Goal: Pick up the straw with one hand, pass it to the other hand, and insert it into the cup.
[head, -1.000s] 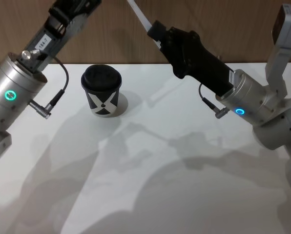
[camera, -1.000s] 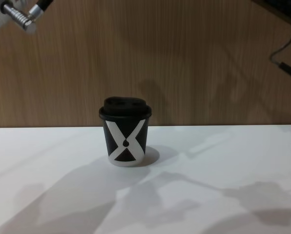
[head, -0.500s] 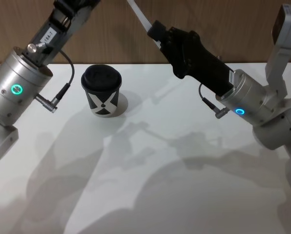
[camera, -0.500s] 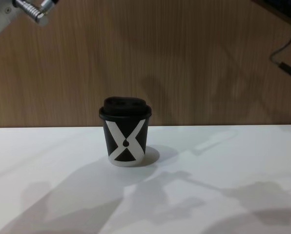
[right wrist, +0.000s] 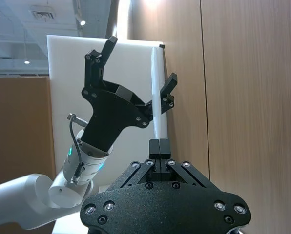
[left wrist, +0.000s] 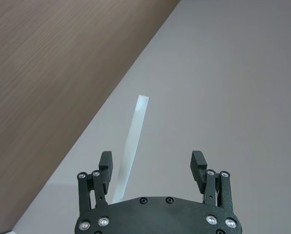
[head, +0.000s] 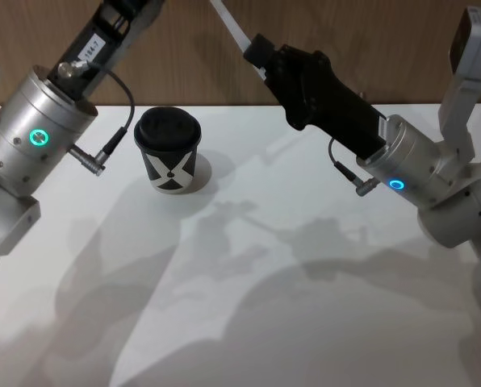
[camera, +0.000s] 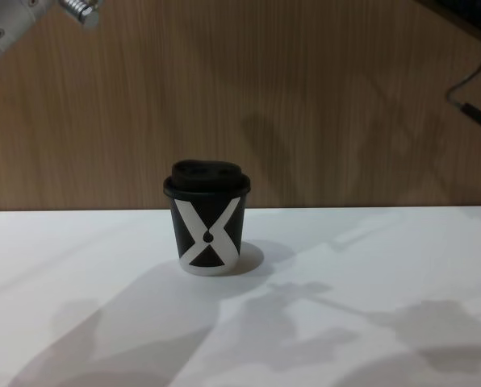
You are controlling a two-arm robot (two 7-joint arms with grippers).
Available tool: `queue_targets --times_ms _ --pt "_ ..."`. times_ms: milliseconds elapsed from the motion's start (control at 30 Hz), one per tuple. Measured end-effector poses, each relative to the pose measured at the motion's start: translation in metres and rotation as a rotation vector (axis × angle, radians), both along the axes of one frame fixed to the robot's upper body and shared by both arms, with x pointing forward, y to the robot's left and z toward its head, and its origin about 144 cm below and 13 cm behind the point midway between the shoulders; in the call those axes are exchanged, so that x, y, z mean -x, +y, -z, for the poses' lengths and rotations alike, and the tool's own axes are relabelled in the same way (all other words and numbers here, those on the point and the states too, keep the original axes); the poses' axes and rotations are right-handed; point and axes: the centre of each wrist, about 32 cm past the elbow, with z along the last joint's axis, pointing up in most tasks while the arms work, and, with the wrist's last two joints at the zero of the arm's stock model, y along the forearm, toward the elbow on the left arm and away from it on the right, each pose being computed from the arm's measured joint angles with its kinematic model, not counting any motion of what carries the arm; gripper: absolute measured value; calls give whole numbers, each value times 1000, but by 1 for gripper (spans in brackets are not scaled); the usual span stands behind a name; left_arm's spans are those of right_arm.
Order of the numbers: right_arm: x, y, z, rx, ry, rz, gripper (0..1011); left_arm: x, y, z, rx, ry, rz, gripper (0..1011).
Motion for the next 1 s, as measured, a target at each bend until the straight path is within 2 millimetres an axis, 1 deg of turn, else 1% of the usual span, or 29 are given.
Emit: queue_targets --times_ms 567,633,767,833,867,933,1000 --pt "0 0 0 0 0 0 0 -1 -5 -5 -7 -5 -44 1002" --pt "0 0 0 0 0 0 0 -1 -5 -6 -15 -5 -53 988" --pt "0 0 0 0 0 0 0 0 -5 -6 -26 -4 -64 912" --pt "0 0 0 0 0 0 0 0 -6 -7 -36 -6 -71 847" --pt "0 0 0 0 0 0 0 0 -6 -7 -39 -7 -73 832" --pt "0 0 0 0 0 0 0 0 -7 -8 -46 -11 -79 755" --pt "0 0 0 0 0 0 0 0 -7 -8 -51 -13 -81 727"
